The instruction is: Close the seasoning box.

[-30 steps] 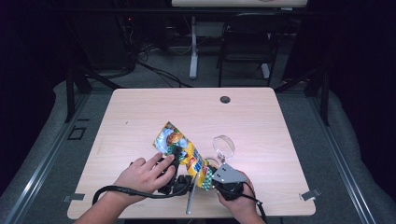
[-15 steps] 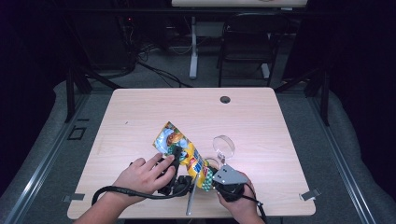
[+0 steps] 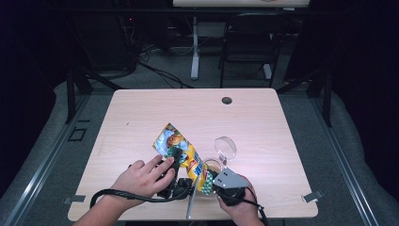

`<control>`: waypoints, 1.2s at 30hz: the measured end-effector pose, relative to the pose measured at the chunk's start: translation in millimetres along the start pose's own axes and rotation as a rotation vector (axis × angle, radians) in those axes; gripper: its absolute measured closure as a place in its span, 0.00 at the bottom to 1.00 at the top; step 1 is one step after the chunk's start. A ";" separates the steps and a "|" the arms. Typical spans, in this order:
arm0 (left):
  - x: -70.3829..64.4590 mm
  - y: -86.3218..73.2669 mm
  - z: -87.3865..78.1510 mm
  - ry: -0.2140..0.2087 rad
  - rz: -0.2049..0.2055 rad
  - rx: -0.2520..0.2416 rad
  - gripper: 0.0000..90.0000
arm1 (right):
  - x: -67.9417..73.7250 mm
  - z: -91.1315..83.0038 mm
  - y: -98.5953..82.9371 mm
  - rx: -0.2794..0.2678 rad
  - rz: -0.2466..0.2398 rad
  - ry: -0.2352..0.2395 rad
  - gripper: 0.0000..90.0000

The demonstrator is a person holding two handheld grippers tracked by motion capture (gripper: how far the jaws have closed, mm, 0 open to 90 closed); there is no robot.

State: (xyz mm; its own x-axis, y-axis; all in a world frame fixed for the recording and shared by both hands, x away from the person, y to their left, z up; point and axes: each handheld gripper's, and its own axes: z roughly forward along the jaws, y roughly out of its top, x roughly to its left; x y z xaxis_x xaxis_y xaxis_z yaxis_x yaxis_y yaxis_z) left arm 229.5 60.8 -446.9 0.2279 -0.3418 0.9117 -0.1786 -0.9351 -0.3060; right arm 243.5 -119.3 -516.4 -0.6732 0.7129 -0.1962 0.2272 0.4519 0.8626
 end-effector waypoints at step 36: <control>4.9 5.4 1.1 0.013 0.009 -0.015 0.95 | -4.2 -2.7 -1.9 -0.007 0.029 -0.001 0.97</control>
State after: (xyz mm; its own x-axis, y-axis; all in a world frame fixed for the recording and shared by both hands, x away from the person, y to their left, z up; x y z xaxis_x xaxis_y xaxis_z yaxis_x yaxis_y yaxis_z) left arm 230.7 53.9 -444.4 0.2138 -0.3489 0.9124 -0.1951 -0.9305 -0.3101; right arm 243.9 -124.5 -515.9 -0.6653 0.7266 -0.1714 0.2422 0.4272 0.8711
